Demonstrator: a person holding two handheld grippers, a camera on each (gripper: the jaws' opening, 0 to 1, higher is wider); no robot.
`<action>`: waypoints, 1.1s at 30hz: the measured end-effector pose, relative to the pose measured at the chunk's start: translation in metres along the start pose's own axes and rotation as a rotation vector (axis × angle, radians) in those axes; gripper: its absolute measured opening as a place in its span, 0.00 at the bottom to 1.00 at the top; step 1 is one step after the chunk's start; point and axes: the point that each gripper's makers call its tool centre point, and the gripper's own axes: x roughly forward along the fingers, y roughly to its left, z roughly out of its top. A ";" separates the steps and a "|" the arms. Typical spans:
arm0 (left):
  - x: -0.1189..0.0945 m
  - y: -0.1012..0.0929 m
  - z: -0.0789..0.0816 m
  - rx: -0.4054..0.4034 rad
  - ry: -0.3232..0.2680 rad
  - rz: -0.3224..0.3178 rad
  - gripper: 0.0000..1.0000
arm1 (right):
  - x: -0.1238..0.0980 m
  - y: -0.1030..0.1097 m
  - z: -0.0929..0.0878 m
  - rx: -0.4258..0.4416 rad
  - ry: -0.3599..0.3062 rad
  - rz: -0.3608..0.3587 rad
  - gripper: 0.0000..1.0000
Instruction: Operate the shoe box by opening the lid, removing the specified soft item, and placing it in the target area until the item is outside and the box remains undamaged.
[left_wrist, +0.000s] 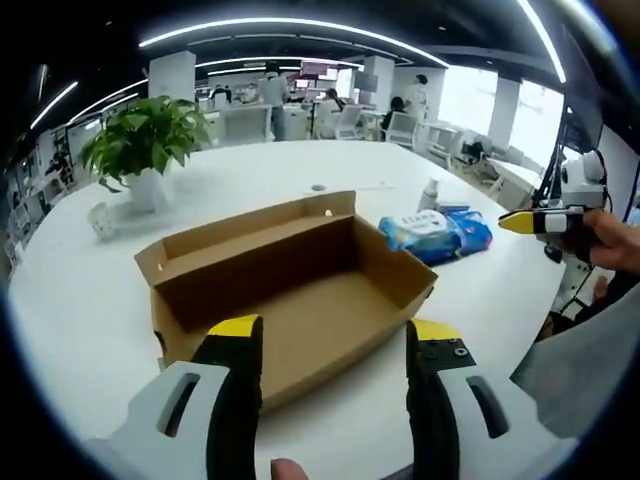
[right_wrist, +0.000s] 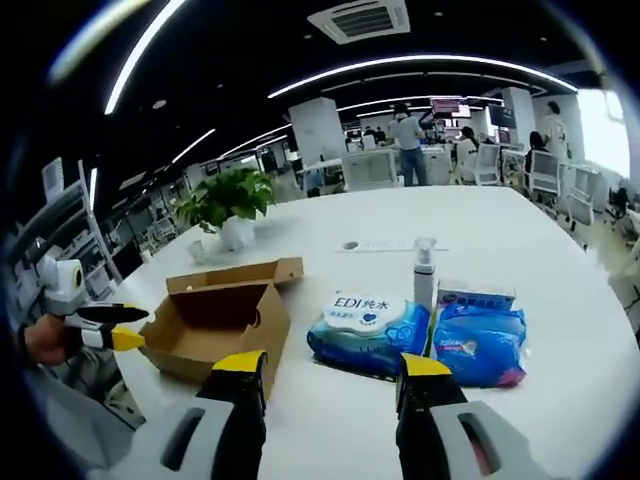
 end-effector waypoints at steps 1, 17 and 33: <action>0.000 0.000 0.000 0.003 0.001 0.001 0.56 | -0.001 0.006 0.001 0.020 -0.018 0.016 0.50; -0.005 0.009 -0.001 -0.067 -0.007 0.020 0.55 | -0.005 0.036 -0.017 -0.030 0.005 0.064 0.54; -0.025 0.057 -0.006 -0.108 0.017 0.140 0.56 | -0.004 0.043 -0.016 -0.077 0.015 0.076 0.58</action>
